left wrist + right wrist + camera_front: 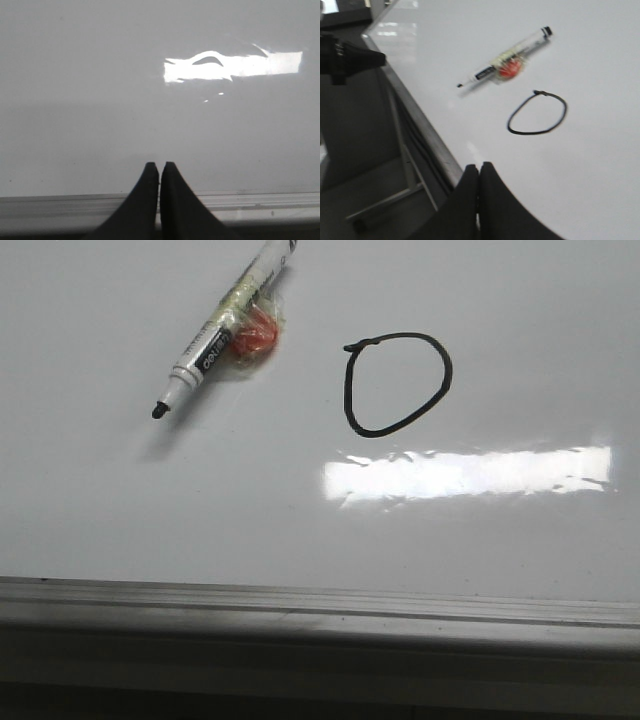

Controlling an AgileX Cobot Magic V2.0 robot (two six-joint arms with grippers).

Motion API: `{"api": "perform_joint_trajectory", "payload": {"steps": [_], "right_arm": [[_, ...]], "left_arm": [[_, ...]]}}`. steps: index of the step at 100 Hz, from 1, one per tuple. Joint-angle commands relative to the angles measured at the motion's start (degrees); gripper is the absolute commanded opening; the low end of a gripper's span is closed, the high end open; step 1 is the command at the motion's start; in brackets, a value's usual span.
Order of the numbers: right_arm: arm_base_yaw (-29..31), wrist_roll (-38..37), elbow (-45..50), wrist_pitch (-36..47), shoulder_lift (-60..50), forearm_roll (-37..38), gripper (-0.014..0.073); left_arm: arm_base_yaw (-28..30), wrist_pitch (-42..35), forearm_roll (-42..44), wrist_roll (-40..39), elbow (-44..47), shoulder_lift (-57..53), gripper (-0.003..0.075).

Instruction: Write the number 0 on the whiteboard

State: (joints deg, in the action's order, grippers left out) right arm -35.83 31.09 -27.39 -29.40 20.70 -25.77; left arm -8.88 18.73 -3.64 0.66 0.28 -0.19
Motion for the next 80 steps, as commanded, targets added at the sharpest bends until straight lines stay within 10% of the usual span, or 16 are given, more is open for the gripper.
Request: {"api": "perform_joint_trajectory", "payload": {"steps": [1,27,49,80], "right_arm": [[2.5,0.8,2.4,11.3,0.2,1.7,-0.0057],[4.4,-0.7,16.5,36.6,-1.4,5.7,-0.0057],[5.7,-29.4,29.1,49.2,-1.5,28.3,-0.0057],[15.3,-31.1,28.8,30.8,-10.7,33.0,-0.0057]], "left_arm": [[0.1,-2.7,-0.1,-0.7,1.8,-1.6,-0.002],[0.1,-2.7,-0.1,-0.7,1.8,-1.6,-0.002],[0.1,-2.7,-0.1,-0.7,1.8,-1.6,-0.002],[0.1,-2.7,-0.2,-0.7,1.8,-1.6,-0.002]]}}
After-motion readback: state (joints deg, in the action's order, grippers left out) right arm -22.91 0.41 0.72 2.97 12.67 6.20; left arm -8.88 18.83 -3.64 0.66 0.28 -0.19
